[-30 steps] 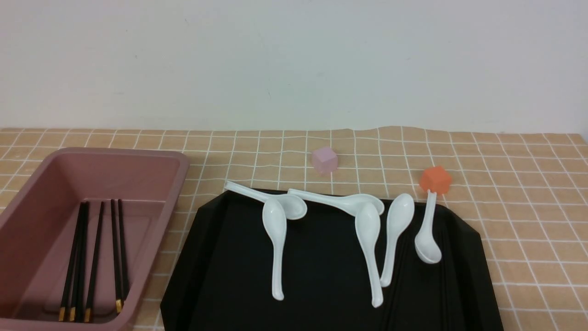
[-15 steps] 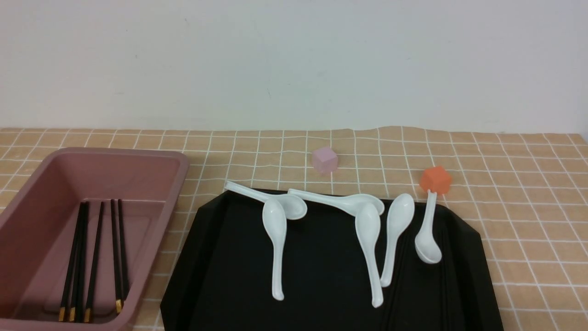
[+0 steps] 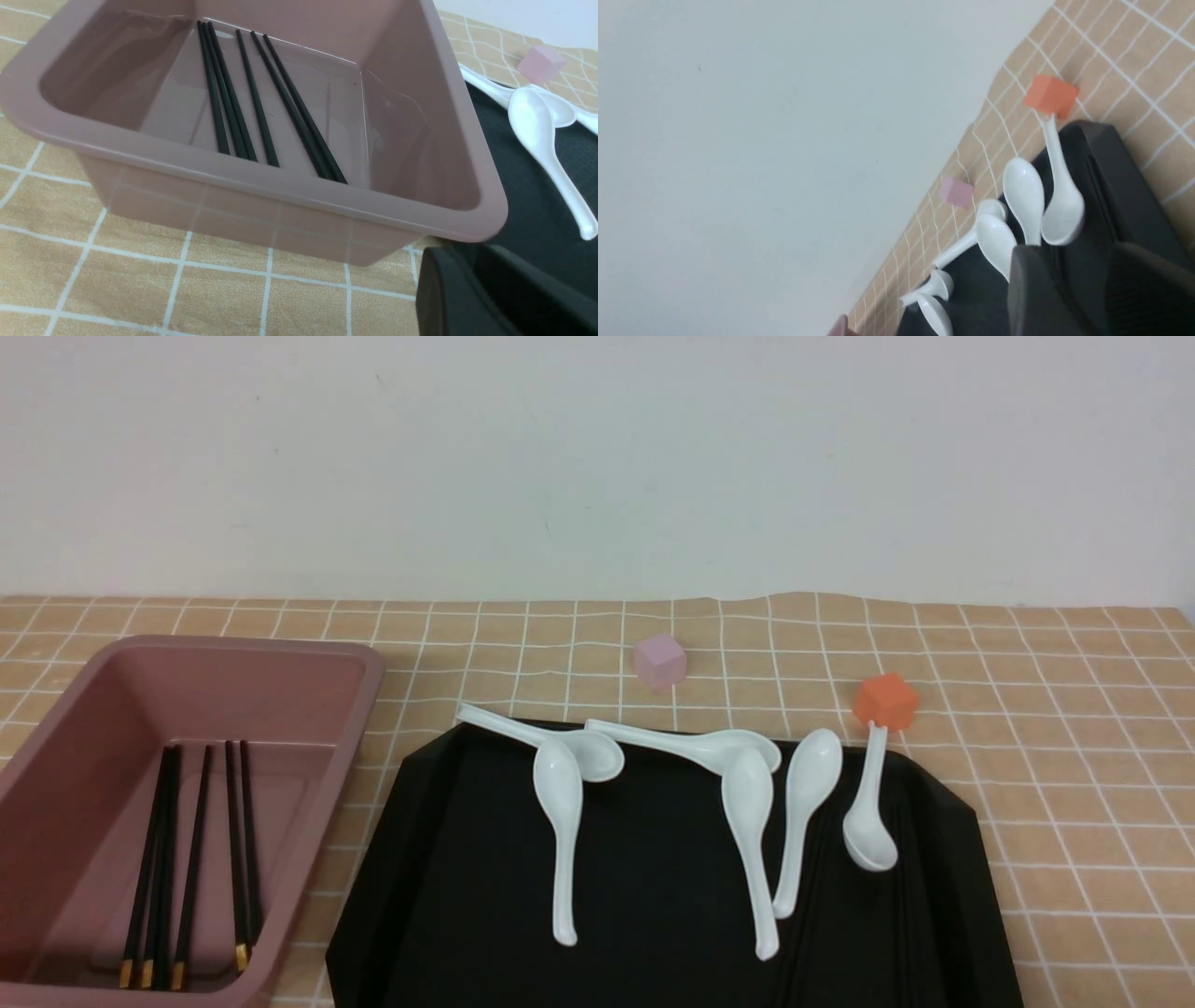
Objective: On brown tablecloth take chopsticks from black tray and put them in box.
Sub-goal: 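Move the gripper over the chopsticks on the black tray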
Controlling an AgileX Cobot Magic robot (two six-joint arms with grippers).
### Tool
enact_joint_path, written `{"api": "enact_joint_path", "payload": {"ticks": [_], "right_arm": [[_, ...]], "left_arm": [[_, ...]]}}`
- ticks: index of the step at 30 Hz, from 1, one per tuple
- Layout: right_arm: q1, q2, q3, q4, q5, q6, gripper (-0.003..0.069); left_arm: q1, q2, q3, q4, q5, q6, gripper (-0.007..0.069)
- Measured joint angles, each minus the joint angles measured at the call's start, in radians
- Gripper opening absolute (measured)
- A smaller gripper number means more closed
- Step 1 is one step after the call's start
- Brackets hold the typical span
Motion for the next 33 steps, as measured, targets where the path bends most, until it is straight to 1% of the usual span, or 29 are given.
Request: {"api": "enact_joint_path", "payload": {"ticks": [3, 5, 7, 10, 11, 12, 13, 14, 15, 16, 19, 20, 22, 23, 26, 29, 31, 33], "right_arm": [[0.000, 0.000, 0.000, -0.003, -0.009, -0.010, 0.0230], [0.000, 0.000, 0.000, -0.015, -0.005, -0.045, 0.0203], [0.000, 0.000, -0.018, -0.022, 0.025, -0.110, 0.0158], [0.000, 0.024, -0.079, -0.025, 0.085, -0.203, 0.0062], [0.000, 0.028, -0.084, -0.025, 0.085, -0.203, 0.0056], [0.000, 0.065, -0.125, -0.026, 0.114, -0.252, 0.0003], [0.000, 0.097, -0.145, -0.026, 0.131, -0.278, -0.0008], [0.000, 0.112, -0.153, -0.026, 0.137, -0.289, -0.0010], [0.000, 0.163, -0.174, -0.026, 0.162, -0.327, -0.0011], [0.000, 0.249, -0.210, -0.026, 0.209, -0.390, -0.0010], [0.000, 0.444, -0.295, -0.014, 0.325, -0.517, -0.0001], [0.000, 0.475, -0.316, -0.006, 0.356, -0.549, 0.0001], [0.000, 0.631, -0.385, 0.029, 0.444, -0.648, 0.0008], [0.000, 0.722, -0.428, 0.068, 0.479, -0.730, 0.0013], [0.000, 0.925, -0.521, 0.144, 0.533, -0.877, 0.0019], [0.015, 1.105, -0.593, 0.170, 0.590, -0.928, 0.0022], [0.063, 1.212, -0.646, 0.173, 0.624, -0.925, 0.0023], [0.158, 1.310, -0.700, 0.153, 0.627, -0.878, 0.0024]], "left_arm": [[0.000, 0.000, 0.000, 0.000, 0.000, 0.000, 0.0108], [0.000, 0.000, 0.000, 0.000, 0.000, 0.000, 0.0111], [0.000, 0.000, 0.000, 0.000, 0.000, 0.000, 0.0113], [0.000, 0.000, 0.000, 0.000, 0.000, 0.000, 0.0113], [0.000, 0.000, 0.000, 0.000, 0.000, 0.000, 0.0113], [0.000, 0.000, 0.000, 0.000, 0.000, 0.000, 0.0113], [0.000, 0.000, 0.000, 0.000, 0.000, 0.000, 0.0113], [0.000, 0.000, 0.000, 0.000, 0.000, 0.000, 0.0113], [0.000, 0.000, 0.000, 0.000, 0.000, 0.000, 0.0113], [0.000, 0.000, 0.000, 0.000, 0.000, 0.000, 0.0114], [0.000, 0.000, 0.000, 0.000, 0.000, 0.000, 0.0113], [0.000, 0.000, 0.000, 0.000, 0.000, 0.000, 0.0113], [0.000, 0.000, 0.000, 0.000, 0.000, 0.000, 0.0113], [0.000, 0.000, 0.000, 0.000, 0.000, 0.000, 0.0113], [0.000, 0.000, 0.000, 0.000, 0.000, 0.000, 0.0113], [0.000, 0.000, 0.000, 0.000, 0.000, 0.000, 0.0113], [0.000, 0.000, 0.000, 0.000, 0.000, 0.000, 0.0113], [0.000, 0.000, 0.000, 0.000, 0.000, 0.000, 0.0113]]}}
